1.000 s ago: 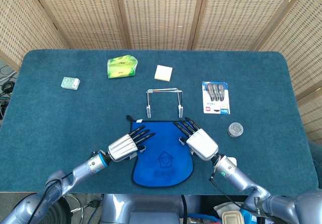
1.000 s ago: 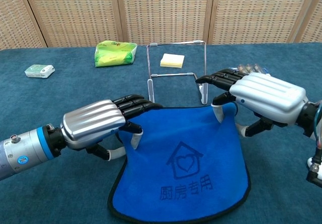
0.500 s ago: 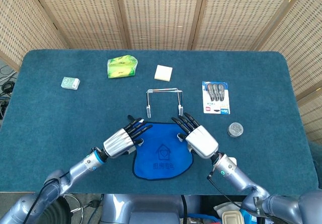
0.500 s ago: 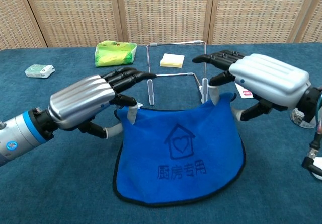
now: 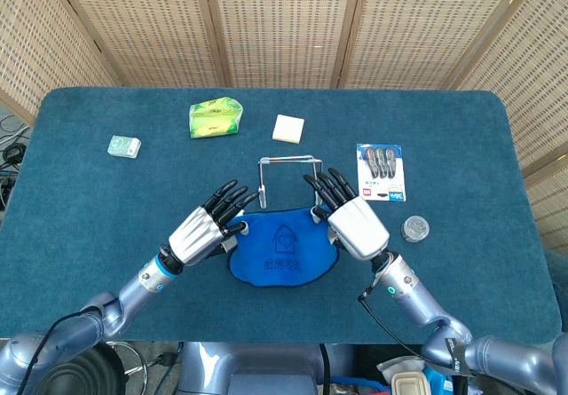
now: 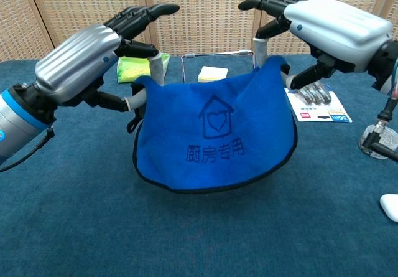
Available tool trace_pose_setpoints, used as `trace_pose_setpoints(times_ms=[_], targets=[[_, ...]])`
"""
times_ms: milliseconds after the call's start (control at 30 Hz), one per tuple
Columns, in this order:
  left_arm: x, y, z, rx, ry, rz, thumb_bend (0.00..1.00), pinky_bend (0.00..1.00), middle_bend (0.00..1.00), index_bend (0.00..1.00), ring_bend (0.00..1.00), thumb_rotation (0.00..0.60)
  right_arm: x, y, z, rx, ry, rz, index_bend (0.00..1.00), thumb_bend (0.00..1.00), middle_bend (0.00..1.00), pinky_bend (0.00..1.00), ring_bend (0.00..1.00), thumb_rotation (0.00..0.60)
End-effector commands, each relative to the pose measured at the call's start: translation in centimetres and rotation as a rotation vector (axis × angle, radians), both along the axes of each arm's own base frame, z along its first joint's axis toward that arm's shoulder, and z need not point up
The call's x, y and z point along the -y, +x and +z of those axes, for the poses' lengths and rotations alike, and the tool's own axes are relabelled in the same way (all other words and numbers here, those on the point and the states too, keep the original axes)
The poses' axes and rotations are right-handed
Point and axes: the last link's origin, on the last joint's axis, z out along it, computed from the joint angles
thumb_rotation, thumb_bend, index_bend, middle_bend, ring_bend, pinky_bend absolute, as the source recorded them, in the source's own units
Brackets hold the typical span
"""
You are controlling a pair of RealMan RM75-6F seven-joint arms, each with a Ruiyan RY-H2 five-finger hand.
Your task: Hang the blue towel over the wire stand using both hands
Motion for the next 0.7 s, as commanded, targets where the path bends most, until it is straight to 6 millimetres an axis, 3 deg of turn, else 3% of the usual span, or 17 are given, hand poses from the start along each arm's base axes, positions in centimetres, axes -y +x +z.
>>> trace_pose_setpoints(times_ms=[33, 100, 400, 700], targets=[[-0.8, 1.1, 1.0, 0.011, 0.04, 0.004, 0.43, 0.0, 0.0, 0.67, 0.0, 0.6, 0.6, 0.8, 0.7, 0.0, -0.022, -0.006, 0.69, 0.67, 0.05, 0.0, 0.0, 0.6], [-1.8, 2.9, 1.8, 0.028, 0.079, -0.004, 0.43, 0.0, 0.0, 0.67, 0.0, 0.6, 1.7, 2.2, 2.0, 0.026, -0.063, -0.017, 0.69, 0.67, 0.05, 0.0, 0.0, 0.6], [-4.0, 7.4, 3.2, 0.066, 0.132, 0.003, 0.43, 0.0, 0.0, 0.67, 0.0, 0.6, 4.8, 5.6, 4.9, 0.027, -0.123, -0.061, 0.69, 0.67, 0.05, 0.0, 0.0, 0.6], [-6.3, 10.0, 4.6, 0.084, 0.176, 0.03, 0.43, 0.0, 0.0, 0.67, 0.0, 0.6, 7.9, 7.3, 6.1, 0.012, -0.146, -0.117, 0.69, 0.67, 0.05, 0.0, 0.0, 0.6]])
